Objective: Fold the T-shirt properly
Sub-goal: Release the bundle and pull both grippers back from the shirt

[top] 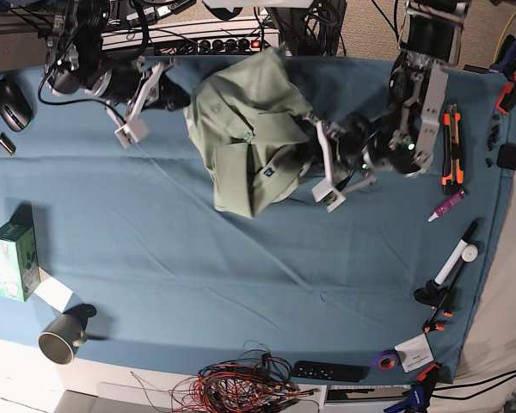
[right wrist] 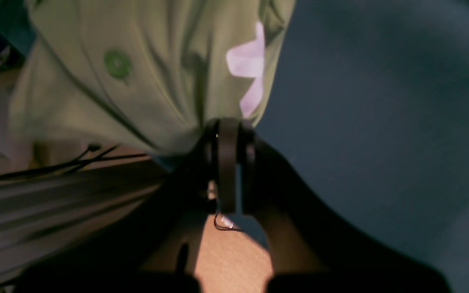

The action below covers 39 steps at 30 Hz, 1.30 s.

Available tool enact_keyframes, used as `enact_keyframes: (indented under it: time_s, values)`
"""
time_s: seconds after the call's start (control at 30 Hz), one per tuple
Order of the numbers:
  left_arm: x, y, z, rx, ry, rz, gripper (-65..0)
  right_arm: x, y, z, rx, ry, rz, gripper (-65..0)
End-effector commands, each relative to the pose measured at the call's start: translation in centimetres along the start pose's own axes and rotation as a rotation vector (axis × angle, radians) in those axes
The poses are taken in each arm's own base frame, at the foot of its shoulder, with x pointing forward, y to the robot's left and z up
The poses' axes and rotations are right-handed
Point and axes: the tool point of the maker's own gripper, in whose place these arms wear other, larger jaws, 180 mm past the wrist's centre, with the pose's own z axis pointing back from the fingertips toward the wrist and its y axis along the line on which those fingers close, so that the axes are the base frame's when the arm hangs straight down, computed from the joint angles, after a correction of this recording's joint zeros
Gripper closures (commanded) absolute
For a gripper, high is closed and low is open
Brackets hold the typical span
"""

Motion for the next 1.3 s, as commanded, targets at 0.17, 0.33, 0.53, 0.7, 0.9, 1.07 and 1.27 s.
enact_keyframes:
  time_s: [0.17,0.33,0.53,0.7,0.9,1.07,1.27]
  values:
    - [5.0,2.0,0.5,0.036,-0.102,-0.043,0.0,-0.7,0.8,0.6,0.011,0.006,0.008,0.0]
    - [6.7,3.6,0.3,0.041,-0.110,-0.028,0.0,-1.1,1.0,0.6,0.017,0.011,0.000,0.0]
    - [7.9,4.8,0.1,0.045,-0.110,-0.011,0.0,-1.0,0.8,0.6,0.006,0.004,0.004,0.0]
    - [8.0,4.4,0.1,0.019,-0.124,0.004,-7.4,-0.9,-0.2,0.6,-0.051,-0.001,0.023,0.0]
    - [8.3,4.4,0.3,0.018,-0.128,-0.017,-34.2,-0.8,-0.5,0.6,-0.065,-0.002,0.029,-2.4]
    - [9.5,6.6,1.6,0.093,-0.131,-0.062,-34.2,-0.5,-0.9,0.7,-0.089,-0.015,0.041,-19.6]
    - [10.4,9.5,3.9,0.176,-0.137,-0.068,-34.1,0.8,-1.5,0.7,-0.110,-0.051,0.062,-19.6]
